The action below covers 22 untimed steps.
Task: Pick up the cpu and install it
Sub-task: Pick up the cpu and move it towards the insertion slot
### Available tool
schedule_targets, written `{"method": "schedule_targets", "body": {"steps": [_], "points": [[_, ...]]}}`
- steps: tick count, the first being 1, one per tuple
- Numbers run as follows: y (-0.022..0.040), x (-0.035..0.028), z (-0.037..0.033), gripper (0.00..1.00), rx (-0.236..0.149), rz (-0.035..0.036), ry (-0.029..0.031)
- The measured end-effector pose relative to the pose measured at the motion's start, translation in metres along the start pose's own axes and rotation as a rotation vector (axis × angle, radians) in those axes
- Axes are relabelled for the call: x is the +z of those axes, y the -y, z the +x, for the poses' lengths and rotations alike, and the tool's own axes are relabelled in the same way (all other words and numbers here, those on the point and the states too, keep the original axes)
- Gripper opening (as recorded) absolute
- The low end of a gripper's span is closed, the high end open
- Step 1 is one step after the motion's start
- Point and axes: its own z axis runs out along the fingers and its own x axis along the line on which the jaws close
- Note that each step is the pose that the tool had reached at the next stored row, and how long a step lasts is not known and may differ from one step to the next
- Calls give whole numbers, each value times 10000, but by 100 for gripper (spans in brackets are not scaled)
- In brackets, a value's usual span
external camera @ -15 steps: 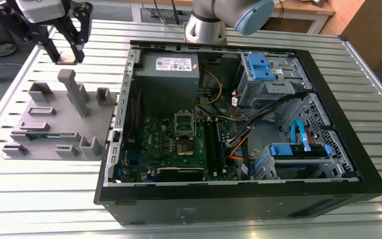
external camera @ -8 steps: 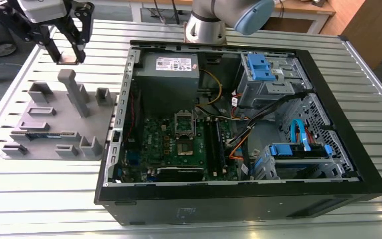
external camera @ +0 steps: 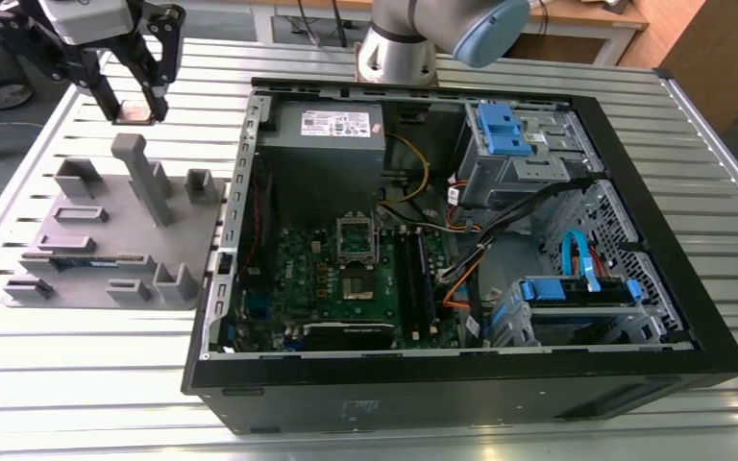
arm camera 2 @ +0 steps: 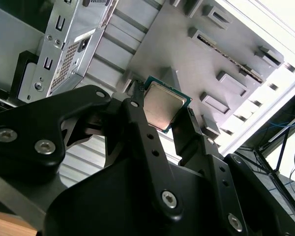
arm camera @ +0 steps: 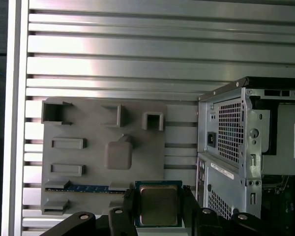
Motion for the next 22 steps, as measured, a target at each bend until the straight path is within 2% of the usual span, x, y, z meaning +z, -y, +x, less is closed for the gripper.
{"method": "schedule_targets", "body": {"steps": [22], "points": [[1, 3, -74, 47, 0, 0, 0]]}}
